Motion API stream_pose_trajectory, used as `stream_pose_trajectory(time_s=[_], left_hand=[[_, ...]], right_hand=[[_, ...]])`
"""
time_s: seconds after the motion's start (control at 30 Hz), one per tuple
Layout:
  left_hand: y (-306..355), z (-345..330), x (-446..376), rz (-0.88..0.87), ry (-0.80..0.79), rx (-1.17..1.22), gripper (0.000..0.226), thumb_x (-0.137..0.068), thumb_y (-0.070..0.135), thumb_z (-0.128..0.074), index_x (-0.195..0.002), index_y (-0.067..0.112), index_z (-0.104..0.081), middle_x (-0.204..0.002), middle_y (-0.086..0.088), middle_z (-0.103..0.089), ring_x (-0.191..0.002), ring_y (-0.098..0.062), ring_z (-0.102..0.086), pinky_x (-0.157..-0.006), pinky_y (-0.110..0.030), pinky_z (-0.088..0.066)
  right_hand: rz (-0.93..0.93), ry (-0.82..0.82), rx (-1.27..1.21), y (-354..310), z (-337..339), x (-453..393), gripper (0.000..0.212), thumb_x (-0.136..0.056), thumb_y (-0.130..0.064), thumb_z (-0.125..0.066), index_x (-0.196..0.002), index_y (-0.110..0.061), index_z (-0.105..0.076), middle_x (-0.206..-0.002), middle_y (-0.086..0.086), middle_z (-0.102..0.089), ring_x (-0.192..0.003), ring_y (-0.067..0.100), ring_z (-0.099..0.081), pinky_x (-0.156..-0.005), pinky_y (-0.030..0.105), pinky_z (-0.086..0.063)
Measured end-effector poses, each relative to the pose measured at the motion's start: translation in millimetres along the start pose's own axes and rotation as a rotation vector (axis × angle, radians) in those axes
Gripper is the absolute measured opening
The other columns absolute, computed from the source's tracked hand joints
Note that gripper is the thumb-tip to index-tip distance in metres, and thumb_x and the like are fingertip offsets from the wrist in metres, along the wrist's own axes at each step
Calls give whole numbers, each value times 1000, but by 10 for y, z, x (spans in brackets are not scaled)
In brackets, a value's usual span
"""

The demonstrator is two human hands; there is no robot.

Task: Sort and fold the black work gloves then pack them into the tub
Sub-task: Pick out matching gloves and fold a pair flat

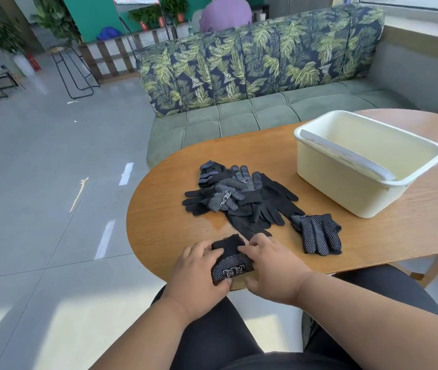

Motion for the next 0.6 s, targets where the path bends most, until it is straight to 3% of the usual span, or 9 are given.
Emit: stream_pose_trajectory(time_s=[0.2,0.3,0.37,0.43,0.53,0.6], left_hand=[[-10,-36,-33,8,-12,43,66,-87,58,-61,-149,36,-52,-152,16,-39,-141,-9,-32,-116,-26,-33],[-44,-11,-70,12,18,137,44,-90,48,-67,-133,36,-66,-143,20,-46,-135,-7,-37,-111,-23,-35],[-86,15,-109,81,46,287,31,-92,40,-71,-123,34,-73,-138,23,-51,-130,-3,-41,-109,-20,-33],[-114,24,-152,166,32,518,29,-89,42,-73,-117,35,-73,-130,25,-59,-122,-1,-53,-109,-25,-41],[-22,35,-198,188,-64,801,24,-90,44,-72,-109,28,-76,-106,11,-78,-100,-7,-71,-97,-38,-56],[90,56,-222,179,-116,841,25,-96,45,-69,-99,22,-79,-96,6,-80,-94,-12,-74,-93,-39,-57]], right_hand=[[-48,79,12,8,41,-75,49,-99,-47,-48,-142,-27,-59,-127,-1,-52,-115,24,-56,-102,35,-46],[-48,138,-69,-4,97,-53,44,-100,-50,-47,-131,-25,-66,-122,-1,-56,-110,23,-57,-99,36,-47],[-16,182,-146,-29,180,-16,48,-95,-56,-44,-120,-23,-68,-116,-3,-58,-104,20,-58,-94,36,-48],[46,228,-244,-53,298,38,42,-91,-58,-48,-109,-24,-65,-104,-8,-58,-96,12,-55,-86,30,-46],[26,271,-389,-12,468,113,26,-89,-48,-69,-103,-27,-61,-89,-13,-62,-82,1,-55,-74,19,-42],[-57,240,-612,61,531,138,19,-92,-38,-73,-99,-25,-62,-82,-6,-69,-75,4,-63,-70,23,-51]])
Point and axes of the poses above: each hand's wrist, its own x-axis away from the middle knuckle, its own z-axis out of the back of the hand, y = z × x, the point moved 4 cm from there along -x, towards the middle knuckle
